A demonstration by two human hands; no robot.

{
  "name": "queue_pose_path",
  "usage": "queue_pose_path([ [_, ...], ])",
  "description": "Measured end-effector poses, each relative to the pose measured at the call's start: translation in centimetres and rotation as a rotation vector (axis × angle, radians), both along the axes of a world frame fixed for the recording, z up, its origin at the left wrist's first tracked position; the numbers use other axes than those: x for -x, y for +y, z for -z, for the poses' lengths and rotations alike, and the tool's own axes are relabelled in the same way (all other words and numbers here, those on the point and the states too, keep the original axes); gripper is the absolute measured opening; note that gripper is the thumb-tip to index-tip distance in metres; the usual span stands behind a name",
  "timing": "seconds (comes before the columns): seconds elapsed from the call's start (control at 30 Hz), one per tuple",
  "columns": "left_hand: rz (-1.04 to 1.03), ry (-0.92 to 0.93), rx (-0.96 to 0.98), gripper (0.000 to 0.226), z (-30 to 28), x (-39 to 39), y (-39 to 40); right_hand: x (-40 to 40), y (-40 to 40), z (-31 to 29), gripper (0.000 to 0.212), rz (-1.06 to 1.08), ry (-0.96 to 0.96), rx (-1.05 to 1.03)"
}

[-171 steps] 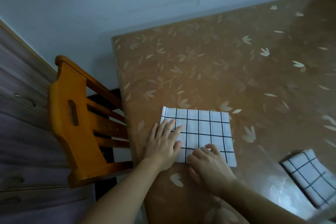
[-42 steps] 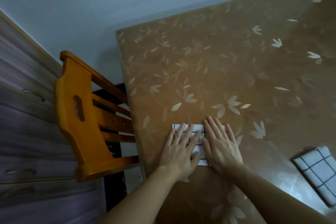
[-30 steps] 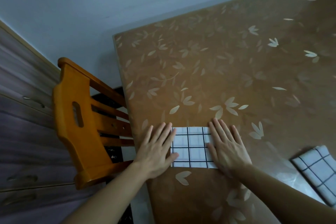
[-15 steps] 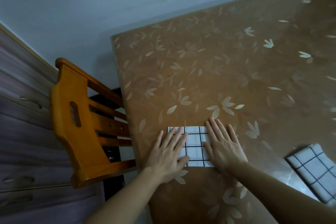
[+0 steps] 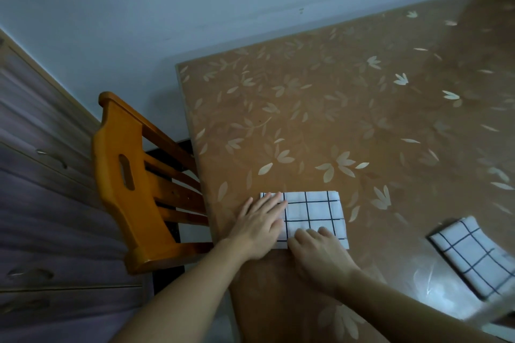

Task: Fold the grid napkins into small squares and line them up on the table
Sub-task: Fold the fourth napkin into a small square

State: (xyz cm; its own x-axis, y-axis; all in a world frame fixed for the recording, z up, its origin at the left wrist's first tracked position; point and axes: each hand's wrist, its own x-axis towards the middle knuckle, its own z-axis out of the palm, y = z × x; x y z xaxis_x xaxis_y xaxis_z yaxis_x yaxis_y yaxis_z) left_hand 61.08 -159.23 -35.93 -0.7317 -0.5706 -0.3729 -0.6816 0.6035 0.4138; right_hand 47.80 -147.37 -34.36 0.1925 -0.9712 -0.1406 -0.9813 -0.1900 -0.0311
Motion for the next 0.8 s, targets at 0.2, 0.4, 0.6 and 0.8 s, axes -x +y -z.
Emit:
queue_pose_path([
  [0.2, -0.117, 0.077, -0.070, 0.047, -1.3, 0.3, 0.6, -2.3, -2.3, -1.4, 0.025, 0.176, 0.022, -0.166],
  [0.4, -0.103, 0.197, 0.069, 0.053, -1.6, -2.9, 2.5, 0.2, 1.2, -2.3, 0.025, 0.220, -0.122, -0.166],
  [0.6, 0.255, 0.108, 0.008, 0.079, -3.2, -3.5, 3.7, 3.6, 5.3, -3.1, 0.029, 0.418, -0.391, 0.007],
  [0.8, 0.322, 0.181, 0.165, 0.046, -2.4, -1.7, 5.1, 4.2, 7.3, -3.4, 0.020, 0.629, -0.629, 0.024],
])
